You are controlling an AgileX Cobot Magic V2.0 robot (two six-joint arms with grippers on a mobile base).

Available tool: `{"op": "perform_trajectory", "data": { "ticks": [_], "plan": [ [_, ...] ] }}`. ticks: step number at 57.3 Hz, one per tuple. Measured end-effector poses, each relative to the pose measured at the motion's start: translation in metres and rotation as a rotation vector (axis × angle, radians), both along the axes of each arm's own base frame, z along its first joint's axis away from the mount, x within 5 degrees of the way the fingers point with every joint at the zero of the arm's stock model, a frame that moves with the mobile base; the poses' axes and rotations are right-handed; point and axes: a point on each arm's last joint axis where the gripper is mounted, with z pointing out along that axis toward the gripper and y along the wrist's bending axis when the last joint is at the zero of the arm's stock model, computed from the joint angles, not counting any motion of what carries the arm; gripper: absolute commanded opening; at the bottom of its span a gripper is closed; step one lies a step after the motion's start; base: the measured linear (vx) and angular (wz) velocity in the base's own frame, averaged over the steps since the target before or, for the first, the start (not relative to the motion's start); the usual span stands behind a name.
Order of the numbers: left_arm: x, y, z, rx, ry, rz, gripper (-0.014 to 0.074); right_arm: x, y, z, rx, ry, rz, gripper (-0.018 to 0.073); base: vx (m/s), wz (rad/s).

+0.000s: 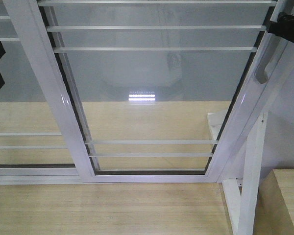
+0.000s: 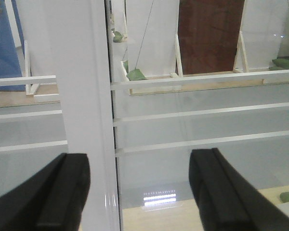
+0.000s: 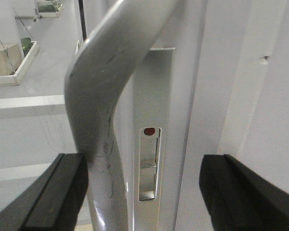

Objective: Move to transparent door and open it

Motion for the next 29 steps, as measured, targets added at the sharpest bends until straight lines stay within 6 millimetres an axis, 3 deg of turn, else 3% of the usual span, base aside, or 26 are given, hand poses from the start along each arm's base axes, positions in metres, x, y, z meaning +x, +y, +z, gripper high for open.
{"op": "perform_trajectory", "data": {
  "ticks": [21,29],
  "plan": [
    [0.0,0.0,0.0,0.0,0.001,0.0,0.0559,0.019,0.003,-0.013,0.015,0.009,0.045,0.0541,0.0,0.0],
    [0.0,0.0,0.0,0.0,0.001,0.0,0.0559,0.023,0.003,-0.016,0.016,0.0,0.048,0.0494,0.0,0.0]
  ]
}}
